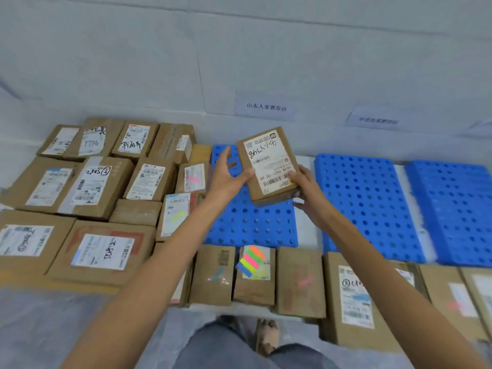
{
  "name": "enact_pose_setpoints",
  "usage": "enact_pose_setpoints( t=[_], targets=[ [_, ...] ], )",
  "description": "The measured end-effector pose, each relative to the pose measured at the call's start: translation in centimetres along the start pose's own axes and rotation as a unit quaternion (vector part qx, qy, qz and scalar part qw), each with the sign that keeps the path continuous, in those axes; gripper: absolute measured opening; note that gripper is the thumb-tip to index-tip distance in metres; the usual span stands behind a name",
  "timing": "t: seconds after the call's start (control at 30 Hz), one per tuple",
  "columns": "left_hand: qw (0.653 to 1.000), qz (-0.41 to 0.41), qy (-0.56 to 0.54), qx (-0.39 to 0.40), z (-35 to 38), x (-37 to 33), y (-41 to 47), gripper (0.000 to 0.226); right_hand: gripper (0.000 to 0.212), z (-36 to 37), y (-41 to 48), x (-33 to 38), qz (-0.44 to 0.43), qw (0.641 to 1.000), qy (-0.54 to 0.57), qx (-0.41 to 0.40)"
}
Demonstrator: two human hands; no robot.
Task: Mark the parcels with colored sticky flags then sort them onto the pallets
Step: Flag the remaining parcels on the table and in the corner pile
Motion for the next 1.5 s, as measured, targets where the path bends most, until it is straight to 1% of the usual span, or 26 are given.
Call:
enact_pose_setpoints(
  t=[0.07, 0.1, 0.17, 0.27, 0.33, 0.43, 0.5, 0.57, 0.63, 0.7, 0.73, 0.77, 0.8, 0.83, 0.9, 0.97, 1.03, 1.07, 1.13, 1.2, 1.23, 1.3, 1.33, 1.37, 1.43, 1.5],
  targets=[
    [0.996, -0.047, -0.017, 0.070, 3.7, 1.0, -2.5, 0.068, 0.054, -3.1, -2.8, -1.8, 0.024, 1.000, -0.004, -0.009],
    [0.991, -0.067, -0.055, 0.103, 5.7, 1.5, -3.9, 0.064, 0.056, -4.6, -4.0, -3.0, 0.041, 0.999, -0.016, -0.013],
    [0.982, -0.089, -0.099, 0.136, 9.1, 3.1, -6.2, 0.060, 0.061, -7.4, -6.0, -5.2, 0.063, 0.997, -0.045, -0.027],
    [0.975, -0.117, -0.078, 0.171, 12.8, 5.4, -9.4, 0.053, 0.057, -11.1, -8.4, -8.1, 0.083, 0.991, -0.074, -0.069],
    [0.972, -0.137, -0.051, 0.184, 14.3, 6.9, -10.9, 0.042, 0.054, -12.1, -9.9, -10.3, 0.115, 0.987, -0.103, -0.053],
    [0.973, -0.126, 0.057, 0.185, 14.6, 9.2, -11.5, 0.034, 0.049, -12.6, -10.7, -12.9, 0.137, 0.984, -0.107, -0.036],
    [0.968, -0.110, 0.118, 0.193, 14.4, 11.0, -11.4, 0.032, 0.045, -12.7, -10.9, -13.6, 0.115, 0.985, -0.121, -0.040],
    [0.958, -0.077, 0.201, 0.190, 14.0, 12.3, -10.9, 0.029, 0.045, -12.2, -11.1, -13.4, 0.079, 0.983, -0.161, -0.036],
    [0.929, -0.033, 0.340, 0.144, 12.7, 13.3, -9.8, 0.036, 0.049, -11.5, -11.5, -12.9, 0.048, 0.978, -0.201, -0.019],
    [0.877, -0.016, 0.470, 0.094, 11.5, 14.3, -9.1, 0.051, 0.049, -11.2, -11.6, -12.7, 0.035, 0.974, -0.223, -0.008],
    [0.848, -0.013, 0.523, 0.089, 11.2, 14.7, -8.9, 0.058, 0.048, -11.2, -11.5, -12.8, 0.034, 0.973, -0.230, -0.006],
    [0.823, -0.011, 0.560, 0.094, 11.3, 15.1, -8.8, 0.062, 0.048, -11.4, -11.4, -12.8, 0.033, 0.972, -0.233, -0.006],
    [0.811, -0.008, 0.577, 0.101, 11.5, 15.4, -8.7, 0.064, 0.049, -11.5, -11.3, -13.0, 0.035, 0.972, -0.233, -0.007],
    [0.808, -0.004, 0.579, 0.109, 11.8, 15.6, -8.5, 0.064, 0.050, -11.7, -11.2, -13.1, 0.034, 0.972, -0.233, -0.007],
    [0.818, -0.001, 0.561, 0.123, 12.2, 15.8, -8.0, 0.063, 0.049, -11.9, -11.1, -13.2, 0.033, 0.973, -0.230, -0.010],
    [0.845, -0.019, 0.521, 0.123, 11.8, 16.2, -7.3, 0.062, 0.049, -12.1, -11.0, -13.4, 0.033, 0.974, -0.226, -0.015],
    [0.880, -0.045, 0.464, 0.097, 11.0, 16.6, -6.7, 0.056, 0.048, -12.2, -10.9, -13.6, 0.032, 0.974, -0.222, -0.017],
    [0.891, -0.049, 0.443, 0.082, 10.7, 16.7, -6.5, 0.051, 0.047, -12.3, -10.8, -13.7, 0.032, 0.975, -0.220, -0.019],
    [0.914, -0.041, 0.402, 0.046, 10.1, 16.3, -6.3, 0.034, 0.045, -12.4, -10.7, -13.4, 0.030, 0.975, -0.220, -0.021],
    [0.947, -0.055, 0.317, -0.006, 9.1, 15.3, -6.4, 0.022, 0.044, -12.4, -10.7, -12.7, 0.013, 0.970, -0.241, -0.028],
    [0.961, -0.069, 0.266, -0.034, 8.6, 14.5, -6.5, 0.021, 0.047, -12.5, -10.8, -12.0, -0.005, 0.963, -0.266, -0.039],
    [0.978, -0.109, 0.161, -0.075, 7.7, 12.6, -6.8, 0.015, 0.050, -12.7, -10.9, -10.4, -0.062, 0.946, -0.311, -0.069],
    [0.983, -0.139, 0.091, -0.077, 7.7, 11.8, -7.0, 0.013, 0.047, -12.5, -11.2, -9.3, -0.098, 0.940, -0.315, -0.082],
    [0.984, -0.167, 0.005, -0.057, 8.1, 10.7, -7.4, 0.016, 0.043, -12.2, -11.4, -8.2, -0.134, 0.939, -0.304, -0.090],
    [0.971, -0.189, -0.146, 0.017, 9.6, 7.9, -8.5, 0.028, 0.036, -11.0, -11.6, -6.3, -0.182, 0.944, -0.262, -0.083],
    [0.954, -0.178, -0.226, 0.082, 11.2, 4.9, -9.8, 0.031, 0.034, -9.2, -11.4, -4.8, -0.218, 0.947, -0.231, -0.052]
  ],
)
Point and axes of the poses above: each hand's wrist, its own y-axis towards the middle knuckle, its own z-axis out of the palm, x = y × z, the point moved 7 cm from there along y, towards the middle knuckle, and after that the axes turned 14 degrees about y, right-handed, at the moved point
